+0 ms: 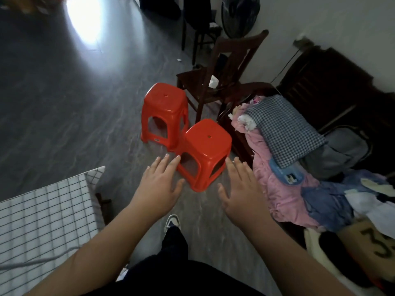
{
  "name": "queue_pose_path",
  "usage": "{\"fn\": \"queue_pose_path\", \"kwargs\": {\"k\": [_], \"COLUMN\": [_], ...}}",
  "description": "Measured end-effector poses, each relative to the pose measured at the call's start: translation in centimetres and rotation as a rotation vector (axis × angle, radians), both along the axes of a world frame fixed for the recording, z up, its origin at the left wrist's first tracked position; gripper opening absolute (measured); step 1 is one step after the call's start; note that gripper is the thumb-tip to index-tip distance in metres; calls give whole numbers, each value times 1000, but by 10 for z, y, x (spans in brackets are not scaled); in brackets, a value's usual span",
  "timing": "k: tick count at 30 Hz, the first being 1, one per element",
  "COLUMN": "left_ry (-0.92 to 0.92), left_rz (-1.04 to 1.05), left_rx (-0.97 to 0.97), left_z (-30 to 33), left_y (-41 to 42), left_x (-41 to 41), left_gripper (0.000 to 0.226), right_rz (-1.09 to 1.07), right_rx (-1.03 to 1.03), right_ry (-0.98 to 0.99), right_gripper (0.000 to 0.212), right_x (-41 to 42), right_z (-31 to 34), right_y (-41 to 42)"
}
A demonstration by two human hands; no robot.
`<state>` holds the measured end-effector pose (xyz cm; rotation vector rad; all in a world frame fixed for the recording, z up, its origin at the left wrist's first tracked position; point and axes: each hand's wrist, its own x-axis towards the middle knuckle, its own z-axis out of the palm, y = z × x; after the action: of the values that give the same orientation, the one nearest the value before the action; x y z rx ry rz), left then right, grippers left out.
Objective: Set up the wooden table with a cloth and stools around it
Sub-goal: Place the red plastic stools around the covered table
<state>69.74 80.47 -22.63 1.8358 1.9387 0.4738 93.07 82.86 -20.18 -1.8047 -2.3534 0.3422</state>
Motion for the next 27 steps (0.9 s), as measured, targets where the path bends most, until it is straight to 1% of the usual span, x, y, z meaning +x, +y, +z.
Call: {"fn": "queue_pose_path", "kwargs": {"k": [4, 8, 11, 16, 18, 21, 27], "left_ry": [-18, -36, -74, -82, -79, -76, -110], "left_rz": [-14, -17, 24, 92, 105, 175, 440], "left_rx": [-50, -89, -116, -175, -174, -177, -271], "left_z": [-22, -38, -56, -112, -146, -207, -352], "left_y": [87, 164, 214, 282, 309, 350, 416], "left_x": [-4, -9, -11, -2, 6, 25, 82], "left_gripper": [67, 67, 66, 65, 66, 67, 72], "right_rz": [-6, -23, -21, -8, 24, 67, 183], "right_rx": [-21, -73, -132, -228, -246, -275, -292], "right_ry": [-28, -64, -87, -153, -170, -180, -164], "right_gripper": [75, 74, 75, 79, 78, 70, 74], "right_x": [-5, -6, 0, 13, 13, 17, 29], "right_z": [-14, -35, -58, -112, -144, -209, -365], "right_y": [84, 158, 207, 295, 336, 403, 527]}}
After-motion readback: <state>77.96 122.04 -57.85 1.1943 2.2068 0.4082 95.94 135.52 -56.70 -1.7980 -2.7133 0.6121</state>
